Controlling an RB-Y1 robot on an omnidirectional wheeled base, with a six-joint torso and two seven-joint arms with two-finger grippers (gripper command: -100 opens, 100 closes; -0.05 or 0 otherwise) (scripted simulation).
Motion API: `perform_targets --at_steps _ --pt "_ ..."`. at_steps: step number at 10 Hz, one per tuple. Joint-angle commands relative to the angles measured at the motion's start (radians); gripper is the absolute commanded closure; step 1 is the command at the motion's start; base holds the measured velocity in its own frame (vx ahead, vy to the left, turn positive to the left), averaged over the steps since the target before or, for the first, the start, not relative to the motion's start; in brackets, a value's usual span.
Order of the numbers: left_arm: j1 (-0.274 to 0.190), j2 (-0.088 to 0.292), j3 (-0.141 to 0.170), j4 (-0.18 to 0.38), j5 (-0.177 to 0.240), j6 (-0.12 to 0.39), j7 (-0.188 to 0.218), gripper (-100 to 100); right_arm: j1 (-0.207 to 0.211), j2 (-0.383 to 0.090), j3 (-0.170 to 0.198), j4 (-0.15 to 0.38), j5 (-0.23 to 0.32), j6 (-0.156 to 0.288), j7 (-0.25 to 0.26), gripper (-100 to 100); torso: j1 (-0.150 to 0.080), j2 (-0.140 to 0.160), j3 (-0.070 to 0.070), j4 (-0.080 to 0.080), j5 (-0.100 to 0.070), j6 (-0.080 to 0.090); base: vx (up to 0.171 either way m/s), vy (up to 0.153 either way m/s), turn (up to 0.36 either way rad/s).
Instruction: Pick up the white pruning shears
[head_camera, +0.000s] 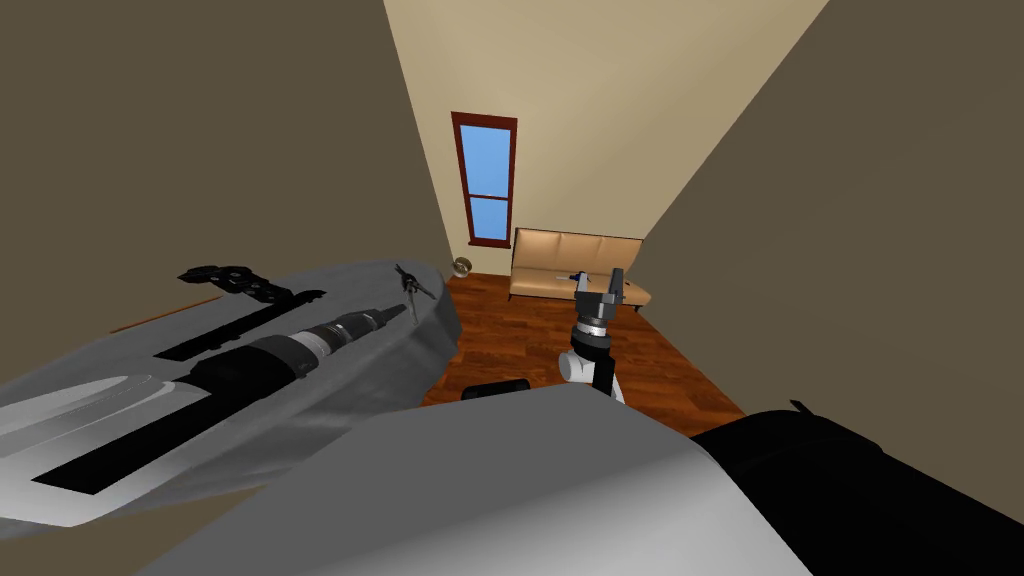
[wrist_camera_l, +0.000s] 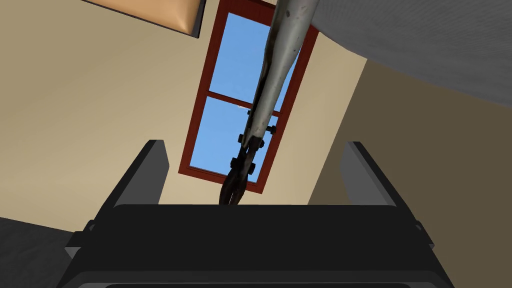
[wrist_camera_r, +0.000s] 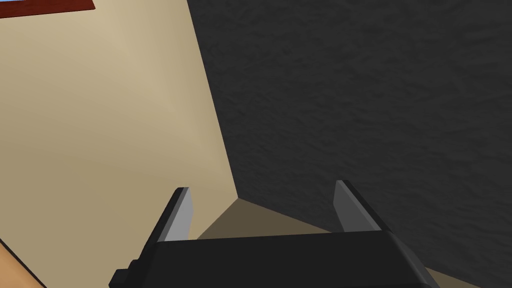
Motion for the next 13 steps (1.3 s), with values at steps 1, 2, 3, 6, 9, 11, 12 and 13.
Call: perform_targets --at_steps 1,2,3,6,9,11,12,13 --pt "0.012 0.05 0.019 0.001 0.005 0.043 0.018 -100 0.0 0.0 0.0 0.0 0.0 0.0 0.0 0 0.0 0.0 0.0 0.0 0.0 0.0 0.047 0.007 -0.076" --pt "0.022 0.079 0.033 0.0 0.01 0.069 0.028 -100 0.0 0.0 0.0 0.0 0.0 0.0 0.0 0 0.0 -0.001 0.0 0.0 0.0 0.0 0.052 0.005 -0.08" --pt "0.022 0.088 0.033 0.0 0.01 0.069 0.028 -100 0.0 0.0 0.0 0.0 0.0 0.0 0.0 0 0.0 -0.001 -0.001 0.0 0.0 0.0 0.035 0.002 -0.019" --pt "0.045 0.167 0.068 0.0 0.024 0.135 0.057 -100 0.0 0.0 0.0 0.0 0.0 0.0 0.0 0 -0.001 -0.001 0.0 0.0 0.0 0.0 0.04 -0.002 -0.059" --pt "0.063 0.226 0.096 0.002 0.039 0.188 0.082 -100 0.0 0.0 0.0 0.0 0.0 0.0 0.0 0 0.0 -0.001 -0.001 0.0 0.0 0.0 0.049 0.0 -0.055" --pt "0.057 0.215 0.087 0.003 0.034 0.177 0.077 0 0.0 0.0 0.0 0.0 0.0 0.0 0.0 0 -0.001 0.0 0.0 0.0 0.0 -0.001 0.013 -0.001 -0.007" --pt "0.048 0.209 0.084 0.053 0.044 0.149 0.077 -100 0.0 0.0 0.0 0.0 0.0 0.0 0.0 0 -0.001 0.002 0.001 0.0 0.0 -0.001 -0.042 -0.03 -0.201" --pt "0.048 0.209 0.084 0.057 0.044 0.149 0.077 -100 0.0 0.0 0.0 0.0 0.0 0.0 0.0 0 -0.002 0.004 0.002 0.001 0.0 0.0 -0.052 -0.034 -0.126"
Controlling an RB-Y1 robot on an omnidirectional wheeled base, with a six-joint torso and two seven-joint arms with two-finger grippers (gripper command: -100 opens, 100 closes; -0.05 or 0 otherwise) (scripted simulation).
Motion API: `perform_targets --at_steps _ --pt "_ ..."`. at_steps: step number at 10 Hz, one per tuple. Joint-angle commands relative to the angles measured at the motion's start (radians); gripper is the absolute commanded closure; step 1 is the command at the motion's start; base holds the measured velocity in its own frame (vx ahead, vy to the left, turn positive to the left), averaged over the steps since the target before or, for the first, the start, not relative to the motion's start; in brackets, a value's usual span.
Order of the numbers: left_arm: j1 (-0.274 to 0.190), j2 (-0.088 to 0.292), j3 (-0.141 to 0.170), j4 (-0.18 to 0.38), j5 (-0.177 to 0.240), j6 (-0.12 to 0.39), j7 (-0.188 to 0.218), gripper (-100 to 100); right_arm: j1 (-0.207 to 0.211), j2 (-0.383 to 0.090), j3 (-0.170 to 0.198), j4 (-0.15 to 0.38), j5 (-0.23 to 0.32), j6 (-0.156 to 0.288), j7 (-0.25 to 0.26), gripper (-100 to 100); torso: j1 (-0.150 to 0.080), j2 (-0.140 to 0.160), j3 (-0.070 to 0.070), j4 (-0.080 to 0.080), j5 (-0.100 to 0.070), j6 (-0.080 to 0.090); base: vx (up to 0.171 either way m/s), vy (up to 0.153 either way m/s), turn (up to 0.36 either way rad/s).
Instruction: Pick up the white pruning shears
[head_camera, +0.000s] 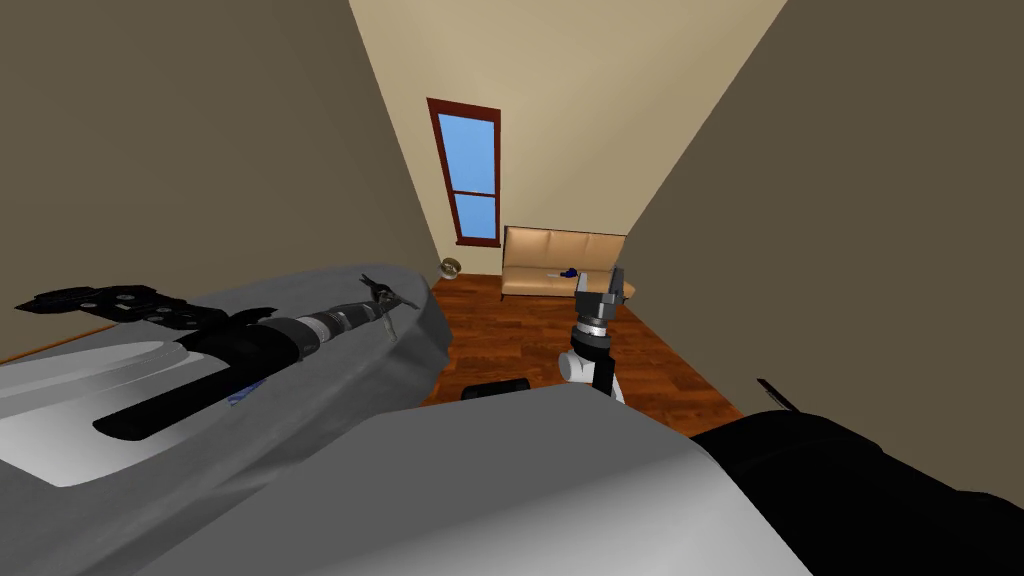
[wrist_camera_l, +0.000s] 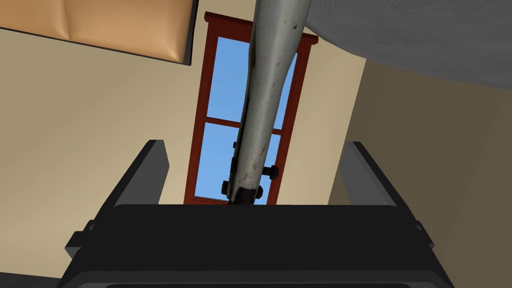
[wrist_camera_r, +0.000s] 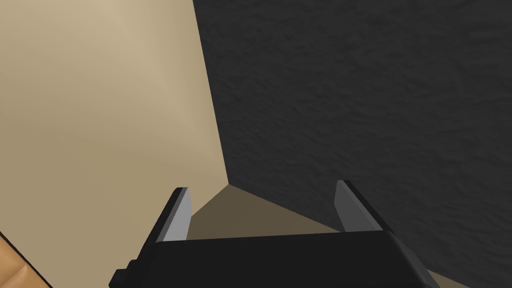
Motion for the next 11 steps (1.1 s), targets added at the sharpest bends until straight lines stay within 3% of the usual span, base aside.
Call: perform_targets --at_steps 1,8,9,10,11 --pt "-0.017 0.002 -0.014 0.035 0.003 -0.011 0.006 -100 0.0 0.0 0.0 0.0 0.0 0.0 0.0 0 0.0 0.0 0.0 0.0 0.0 0.0 -0.042 -0.025 -0.098" --pt "-0.049 -0.019 -0.025 0.223 0.037 -0.106 0.007 -100 0.0 0.0 0.0 0.0 0.0 0.0 0.0 0 0.0 0.001 0.001 0.0 0.0 0.0 -0.054 -0.045 -0.151" --pt "-0.069 -0.015 -0.05 0.209 0.025 -0.09 0.011 -100 0.0 0.0 0.0 0.0 0.0 0.0 0.0 0 0.0 0.001 0.001 0.0 0.0 0.0 -0.022 -0.014 -0.033" --pt "-0.07 -0.015 -0.05 0.213 0.026 -0.094 0.011 100 0.0 0.0 0.0 0.0 0.0 0.0 0.0 0 0.001 0.0 0.0 0.0 0.0 -0.001 0.0 0.0 0.0" --pt "-0.07 -0.015 -0.05 0.212 0.026 -0.094 0.011 100 0.0 0.0 0.0 0.0 0.0 0.0 0.0 0 0.002 -0.001 -0.001 0.0 0.0 -0.001 0.0 0.0 0.0"
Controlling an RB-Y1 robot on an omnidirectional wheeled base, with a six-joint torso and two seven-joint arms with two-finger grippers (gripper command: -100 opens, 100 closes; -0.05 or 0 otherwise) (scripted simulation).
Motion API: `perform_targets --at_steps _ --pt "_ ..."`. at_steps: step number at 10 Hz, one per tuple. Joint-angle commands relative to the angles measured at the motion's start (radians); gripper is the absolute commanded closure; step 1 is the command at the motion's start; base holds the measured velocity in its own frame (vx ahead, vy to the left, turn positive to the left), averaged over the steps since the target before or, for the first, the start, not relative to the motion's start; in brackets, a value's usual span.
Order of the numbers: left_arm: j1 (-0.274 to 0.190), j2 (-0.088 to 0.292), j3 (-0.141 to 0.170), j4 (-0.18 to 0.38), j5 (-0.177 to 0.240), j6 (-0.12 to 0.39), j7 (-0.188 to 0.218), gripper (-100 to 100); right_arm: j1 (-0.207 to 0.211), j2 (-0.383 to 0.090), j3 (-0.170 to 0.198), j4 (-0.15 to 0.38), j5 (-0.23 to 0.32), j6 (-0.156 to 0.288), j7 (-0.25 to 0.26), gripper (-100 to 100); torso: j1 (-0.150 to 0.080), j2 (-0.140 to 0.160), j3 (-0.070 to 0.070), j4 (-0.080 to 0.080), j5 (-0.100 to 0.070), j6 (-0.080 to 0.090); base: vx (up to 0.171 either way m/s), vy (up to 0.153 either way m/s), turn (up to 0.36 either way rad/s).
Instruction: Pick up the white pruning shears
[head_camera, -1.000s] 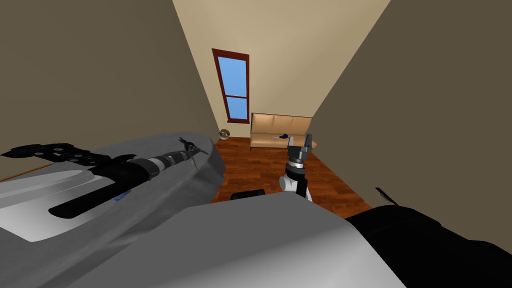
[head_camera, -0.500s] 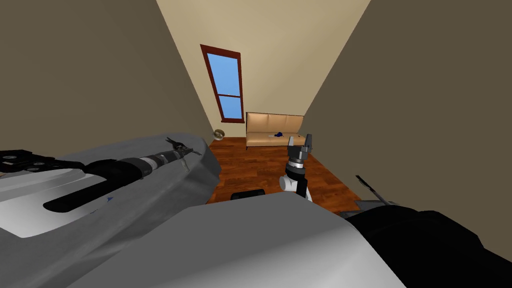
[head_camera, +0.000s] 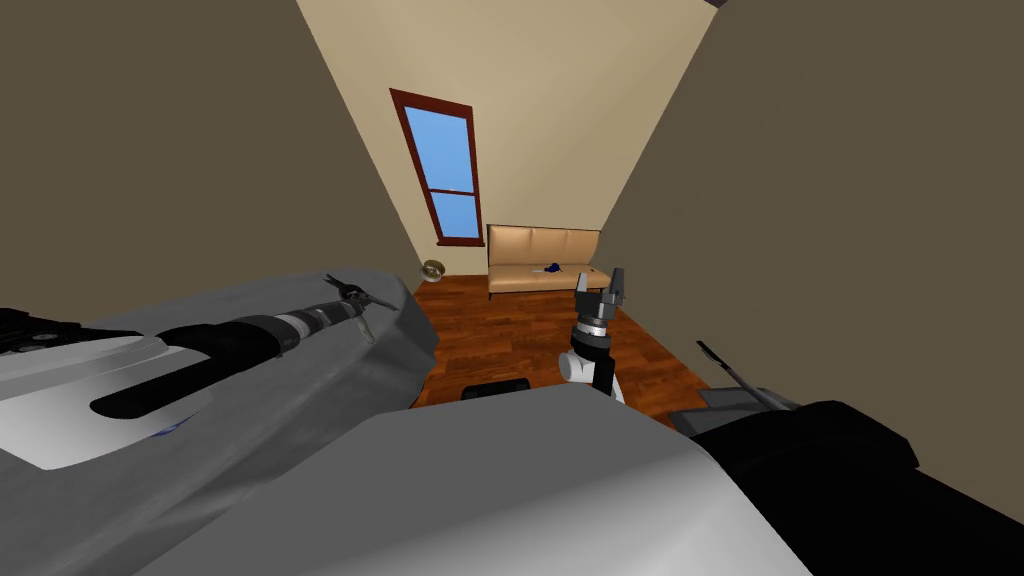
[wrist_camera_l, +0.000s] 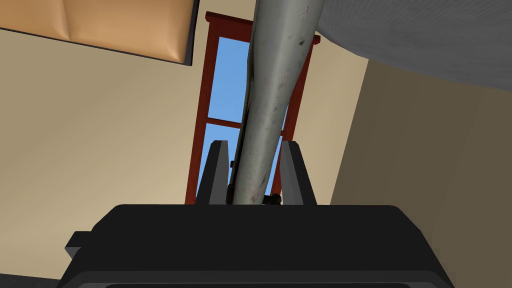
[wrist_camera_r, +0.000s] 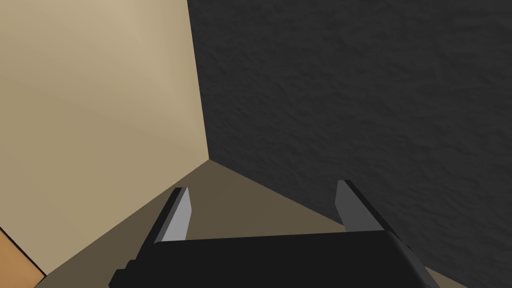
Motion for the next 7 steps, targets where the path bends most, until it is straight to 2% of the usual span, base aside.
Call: perform_targets --at_steps 1,3,4,5,6,7 --pt "0.0 0.0 0.0 0.0 0.0 0.0 0.0 100 0.0 0.0 0.0 0.0 0.0 0.0 0.0 0 0.0 0.0 0.0 0.0 0.0 0.0 0.0 0.0 0.0" --pt "0.0 0.0 0.0 0.0 0.0 -0.001 0.0 100 0.0 0.0 0.0 0.0 0.0 0.0 0.0 0 0.001 0.0 0.0 0.0 0.0 -0.001 0.0 0.0 0.0" --pt "0.0 0.0 0.0 -0.001 0.0 -0.001 0.0 0 0.0 0.0 0.0 0.0 0.0 0.0 0.0 0 0.001 0.0 0.0 0.0 0.0 -0.001 0.0 0.0 0.0" --pt "0.029 0.002 0.028 -0.043 0.001 0.014 -0.005 100 0.0 0.0 0.0 0.0 0.0 0.0 0.0 0 0.001 0.0 0.0 0.0 0.0 -0.001 0.033 0.043 0.218" --pt "0.029 0.002 0.028 -0.043 0.001 0.014 -0.005 100 0.0 0.0 0.0 0.0 0.0 0.0 0.0 0 0.003 -0.001 0.0 0.0 0.0 -0.002 0.044 0.033 0.136" --pt "0.034 0.005 0.03 -0.07 -0.004 0.028 -0.005 100 0.0 0.0 0.0 0.0 0.0 0.0 0.0 0 0.003 -0.001 -0.001 0.0 0.0 -0.002 0.048 0.029 0.094"
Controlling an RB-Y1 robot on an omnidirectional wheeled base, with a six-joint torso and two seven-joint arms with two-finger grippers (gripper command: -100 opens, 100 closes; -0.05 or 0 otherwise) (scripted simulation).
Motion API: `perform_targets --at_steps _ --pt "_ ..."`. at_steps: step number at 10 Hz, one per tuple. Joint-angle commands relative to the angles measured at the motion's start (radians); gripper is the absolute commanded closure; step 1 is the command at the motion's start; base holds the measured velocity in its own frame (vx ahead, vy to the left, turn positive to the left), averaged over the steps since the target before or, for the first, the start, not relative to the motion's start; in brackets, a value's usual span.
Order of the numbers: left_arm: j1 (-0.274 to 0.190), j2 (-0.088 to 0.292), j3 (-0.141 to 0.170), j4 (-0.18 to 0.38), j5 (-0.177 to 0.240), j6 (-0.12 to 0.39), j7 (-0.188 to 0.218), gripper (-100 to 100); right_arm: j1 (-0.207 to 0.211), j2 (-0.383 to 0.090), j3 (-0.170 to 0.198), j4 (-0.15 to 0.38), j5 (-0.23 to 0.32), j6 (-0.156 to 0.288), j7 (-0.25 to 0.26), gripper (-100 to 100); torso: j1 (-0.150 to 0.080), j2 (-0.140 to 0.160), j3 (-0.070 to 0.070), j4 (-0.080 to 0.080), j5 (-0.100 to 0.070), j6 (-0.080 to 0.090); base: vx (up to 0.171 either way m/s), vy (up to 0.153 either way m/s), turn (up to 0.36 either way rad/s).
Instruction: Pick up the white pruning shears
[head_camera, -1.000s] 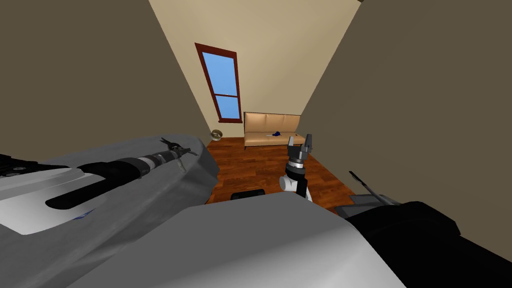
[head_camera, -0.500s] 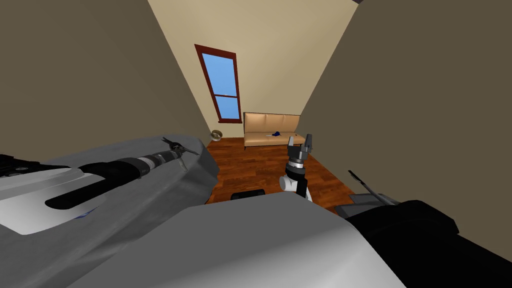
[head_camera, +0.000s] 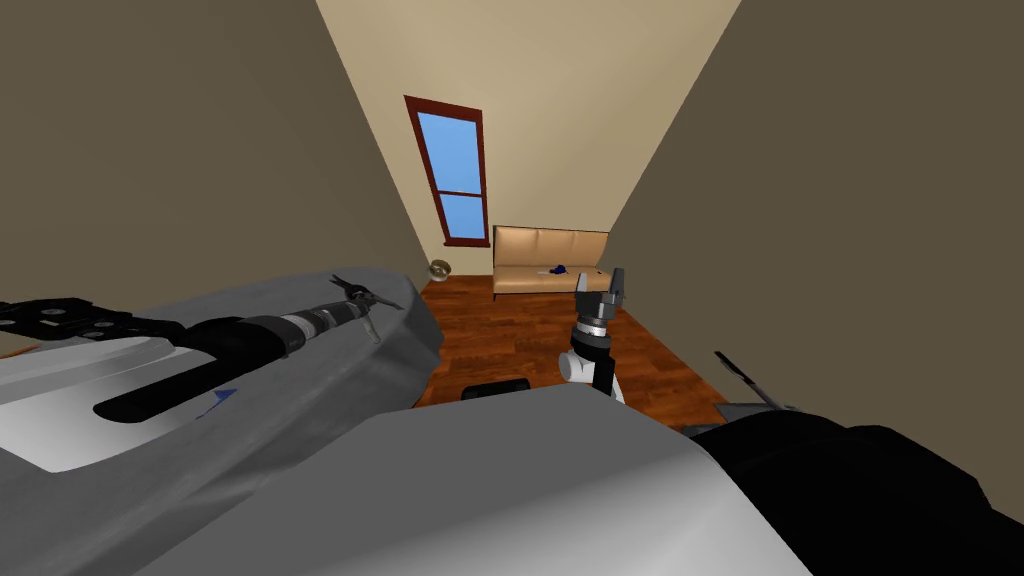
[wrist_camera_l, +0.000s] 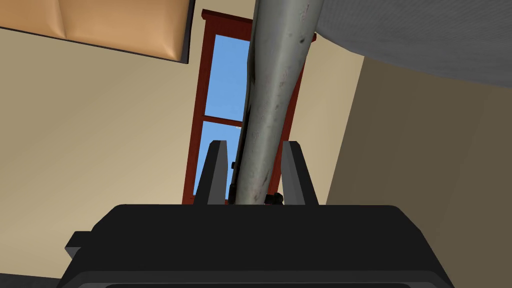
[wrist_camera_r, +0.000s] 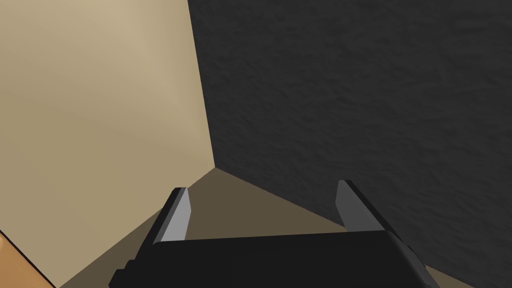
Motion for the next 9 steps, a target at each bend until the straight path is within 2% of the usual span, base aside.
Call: perform_targets --at_steps 1,7,8,9 --pt "0.02 0.005 0.018 -0.043 -0.002 0.019 -0.002 100 0.0 0.0 0.0 0.0 0.0 0.0 0.0 0 0.0 0.0 0.0 0.0 0.0 0.0 0.054 0.044 0.163" --pt "0.047 0.022 0.027 -0.204 -0.031 0.101 -0.003 100 0.0 0.0 0.0 0.0 0.0 0.0 0.0 0 0.0 0.0 0.0 0.0 0.0 0.0 0.056 0.041 0.146" --pt "0.056 0.018 0.04 -0.181 -0.022 0.082 -0.006 100 0.0 0.0 0.0 0.0 0.0 0.0 0.0 0 0.0 0.0 0.0 0.0 0.0 0.001 0.028 0.015 0.024" --pt "0.057 0.019 0.041 -0.183 -0.022 0.082 -0.006 0 0.0 0.0 0.0 0.0 0.0 0.0 0.0 0 -0.001 0.001 0.0 0.0 0.0 0.001 0.0 0.0 0.0"
